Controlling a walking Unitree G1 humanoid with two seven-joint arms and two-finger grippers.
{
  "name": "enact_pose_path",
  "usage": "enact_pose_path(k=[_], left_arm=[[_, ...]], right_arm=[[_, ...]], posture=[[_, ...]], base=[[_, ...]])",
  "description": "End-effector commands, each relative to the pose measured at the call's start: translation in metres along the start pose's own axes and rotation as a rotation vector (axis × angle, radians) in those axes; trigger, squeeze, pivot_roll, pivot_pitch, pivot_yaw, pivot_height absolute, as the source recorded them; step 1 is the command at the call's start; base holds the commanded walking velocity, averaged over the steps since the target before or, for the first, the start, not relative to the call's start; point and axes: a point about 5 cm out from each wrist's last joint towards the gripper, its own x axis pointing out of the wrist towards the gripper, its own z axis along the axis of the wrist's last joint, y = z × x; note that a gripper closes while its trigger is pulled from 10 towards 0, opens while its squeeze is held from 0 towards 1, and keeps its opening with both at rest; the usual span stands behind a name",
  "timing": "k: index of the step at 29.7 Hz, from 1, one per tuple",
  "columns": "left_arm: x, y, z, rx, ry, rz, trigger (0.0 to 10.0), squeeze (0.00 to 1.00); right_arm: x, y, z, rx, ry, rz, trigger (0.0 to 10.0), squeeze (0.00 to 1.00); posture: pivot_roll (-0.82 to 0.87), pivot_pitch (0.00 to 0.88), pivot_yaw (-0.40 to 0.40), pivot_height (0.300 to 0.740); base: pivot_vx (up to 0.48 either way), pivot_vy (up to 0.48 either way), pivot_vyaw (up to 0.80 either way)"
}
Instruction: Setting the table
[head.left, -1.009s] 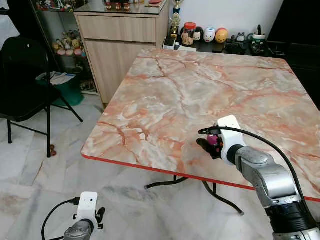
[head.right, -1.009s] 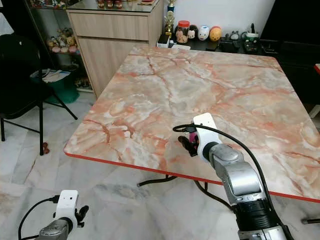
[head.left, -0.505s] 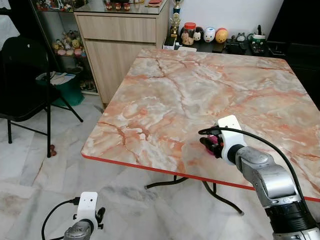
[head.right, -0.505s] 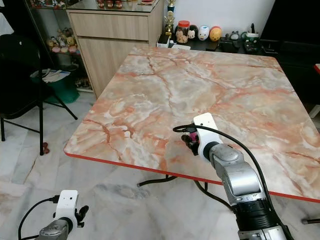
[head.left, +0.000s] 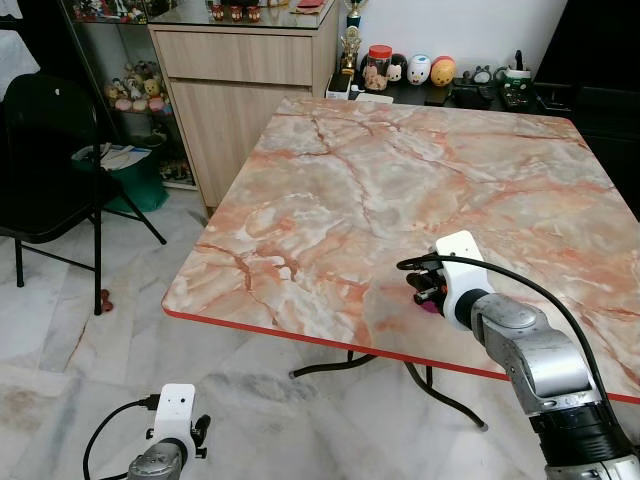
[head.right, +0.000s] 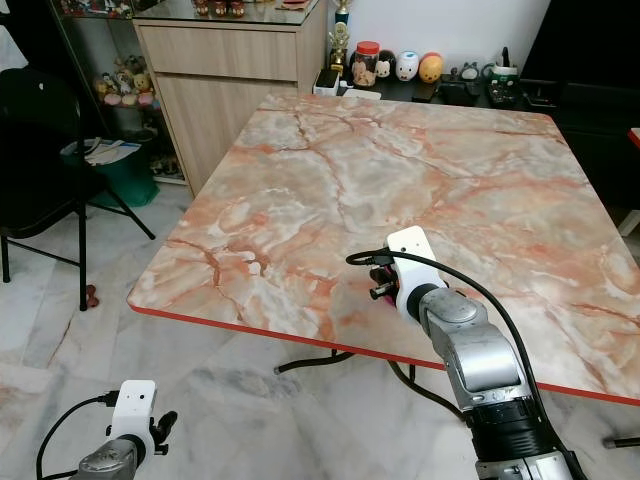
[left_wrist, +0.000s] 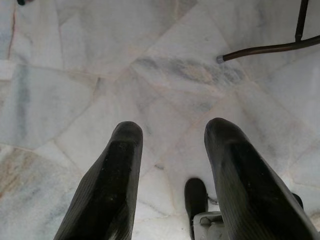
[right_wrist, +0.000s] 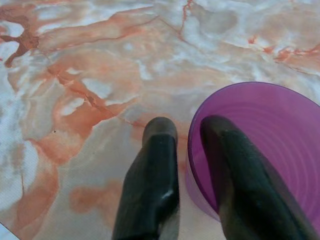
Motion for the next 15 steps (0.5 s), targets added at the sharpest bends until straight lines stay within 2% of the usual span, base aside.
enact_pose_path(k=[1,10,14,15], left_arm=[[-0.001,0.002,-0.005,0.015,0.029,0.006,10.0,0.00],[-0.001,0.002,-0.005,0.017,0.030,0.009,10.0,0.00],[-0.001,0.002,-0.005,0.018,0.029,0.011,10.0,0.00],[-0.001,0.002,-0.006,0.018,0.029,0.011,10.0,0.00]], right_arm=[[0.000,-0.001,0.001,0.003,-0.003,-0.009,0.0,0.00],[0.002,0.003,0.005,0.007,-0.024,-0.007,0.0,0.00],[0.001,0.000,0.012,0.017,-0.086,-0.040,0.0,0.00],[-0.001,-0.002,0.018,0.034,-0.141,-0.070,8.8,0.00]], posture=[[0.00,0.000,-0.017,0.740],[0.00,0.000,-0.017,0.740],[0.00,0.000,-0.017,0.740],[0.00,0.000,-0.016,0.740]], base=[[0.000,0.000,0.00],[0.000,0.000,0.00],[0.000,0.000,0.00],[0.000,0.000,0.00]])
